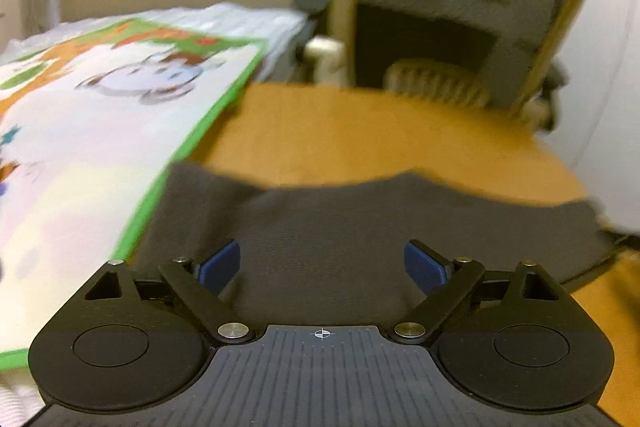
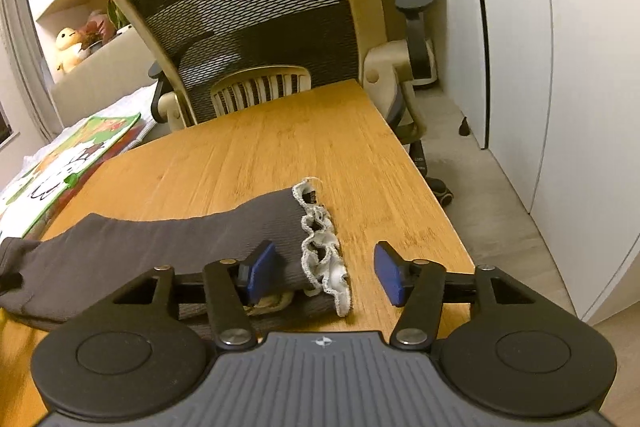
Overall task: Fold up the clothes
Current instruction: 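Grasp the lace-trimmed cuffs with the right tool and lift them, then carry the held cuffs with the right tool over the pants toward the waistband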
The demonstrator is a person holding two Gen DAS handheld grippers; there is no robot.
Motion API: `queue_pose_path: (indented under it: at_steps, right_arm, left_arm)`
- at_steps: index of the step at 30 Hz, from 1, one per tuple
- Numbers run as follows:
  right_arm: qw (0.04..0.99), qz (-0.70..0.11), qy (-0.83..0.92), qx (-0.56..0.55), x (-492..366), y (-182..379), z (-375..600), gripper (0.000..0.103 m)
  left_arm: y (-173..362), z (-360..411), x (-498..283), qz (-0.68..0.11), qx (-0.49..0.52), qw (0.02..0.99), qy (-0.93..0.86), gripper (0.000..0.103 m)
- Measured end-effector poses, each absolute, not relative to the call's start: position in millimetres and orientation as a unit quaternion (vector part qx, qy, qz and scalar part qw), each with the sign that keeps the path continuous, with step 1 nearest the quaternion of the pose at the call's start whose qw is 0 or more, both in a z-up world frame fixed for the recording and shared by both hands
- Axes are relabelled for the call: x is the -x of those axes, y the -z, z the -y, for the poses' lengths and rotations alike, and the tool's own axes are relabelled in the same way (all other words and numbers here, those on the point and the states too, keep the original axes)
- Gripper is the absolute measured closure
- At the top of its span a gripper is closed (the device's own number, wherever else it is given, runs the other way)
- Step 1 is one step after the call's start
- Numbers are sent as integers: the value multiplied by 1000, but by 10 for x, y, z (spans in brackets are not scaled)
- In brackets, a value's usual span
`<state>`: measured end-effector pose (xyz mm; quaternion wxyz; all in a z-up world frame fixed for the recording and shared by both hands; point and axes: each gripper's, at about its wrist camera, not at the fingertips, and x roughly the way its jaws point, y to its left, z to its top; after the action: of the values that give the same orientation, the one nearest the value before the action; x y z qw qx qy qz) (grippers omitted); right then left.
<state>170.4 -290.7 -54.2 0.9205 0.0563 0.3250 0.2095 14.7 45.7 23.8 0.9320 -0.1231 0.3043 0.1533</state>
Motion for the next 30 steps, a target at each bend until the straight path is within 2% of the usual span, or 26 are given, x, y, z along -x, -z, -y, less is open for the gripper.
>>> queue_pose_path:
  at_steps: [3,6,11,14,16,17,18,23,25,27,30]
  right_arm:
    - [923,-323,-201,-53,-1684,537,2915,38]
    - [925,-323,-193,-58,-1689,538,2934,30]
    - [927,-321,-184,-61,-1643,532,2973,27]
    - [938,-297,-174,-45,-1536,490,2967,27]
    - [947,-275,-167,-25,-1451,450,2914,40]
    - [948,-267,-171,-21,-1415,425,2882,51]
    - [947,-263,-181,-22,-1385,396,2845,53]
    - [932,-270,-241,-3,-1347,346,2565,53]
    - [922,-308,-236,-2,-1442,451,2480,49]
    - [922,-308,-236,3,-1444,472,2449,43]
    - [920,-310,-241,12,-1419,463,2441,41]
  left_arm:
    - [-361,-167,-238,-287,119,944,-111,8]
    - [-257,113,-430,-294,116,946,-78,7]
    - [62,273,-648,-315,137,937,-63,3]
    - [147,348,-646,-310,89,944,-63,1]
    - [162,375,-640,-314,78,944,-65,0]
    - [164,374,-634,-314,78,944,-65,0]
    - [168,367,-634,-314,80,944,-65,0]
    - [170,389,-614,-313,79,944,-65,0]
    - [165,395,-602,-312,81,945,-64,0]
    - [164,379,-583,-310,84,945,-62,0]
    - [157,367,-568,-307,90,946,-60,0]
